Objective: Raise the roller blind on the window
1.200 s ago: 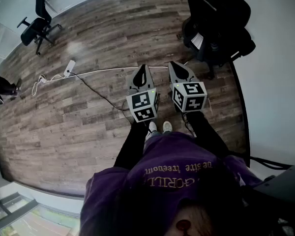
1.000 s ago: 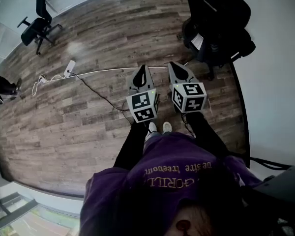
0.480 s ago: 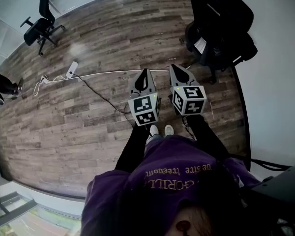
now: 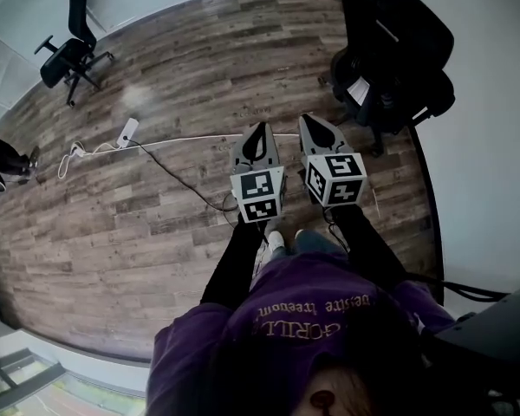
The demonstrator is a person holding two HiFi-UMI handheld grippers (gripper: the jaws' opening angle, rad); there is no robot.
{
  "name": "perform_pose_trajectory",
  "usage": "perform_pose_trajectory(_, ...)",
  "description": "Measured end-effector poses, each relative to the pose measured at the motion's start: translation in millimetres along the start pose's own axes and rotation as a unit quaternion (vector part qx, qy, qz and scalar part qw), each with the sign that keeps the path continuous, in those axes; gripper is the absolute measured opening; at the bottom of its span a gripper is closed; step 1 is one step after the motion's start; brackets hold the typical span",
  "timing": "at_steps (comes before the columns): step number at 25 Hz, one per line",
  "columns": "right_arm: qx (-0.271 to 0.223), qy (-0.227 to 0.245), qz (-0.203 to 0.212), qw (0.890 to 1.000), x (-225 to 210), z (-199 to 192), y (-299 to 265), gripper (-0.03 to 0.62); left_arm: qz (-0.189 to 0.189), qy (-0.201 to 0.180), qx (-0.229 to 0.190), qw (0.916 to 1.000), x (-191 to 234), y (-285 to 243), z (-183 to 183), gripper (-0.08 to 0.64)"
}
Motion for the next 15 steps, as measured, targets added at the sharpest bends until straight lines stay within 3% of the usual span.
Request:
perform_pose_trajectory(8, 0.004, 0.005, -0.007, 1.000, -17.3, 9.6, -38.4, -0.003, 0.000, 0.011, 0.011, 0.9999, 13.8, -36.5, -0.2, -0.005)
perform_pose_trajectory(15, 0.003, 0.020, 0.016, 1.000, -52.3, 45.0, -103.7, -0.003, 0.027, 0.019, 0.005, 0.9994, 36.4, -107.3, 31.9, -0.005)
Point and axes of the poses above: the fingertips, and each gripper's own axes: y backward along the fingers, x to its left, z out of its top, the point moved 3 cm from there along y, backward along the fingers, and after that the axes turned 9 degrees about x, right-handed, at the moved point
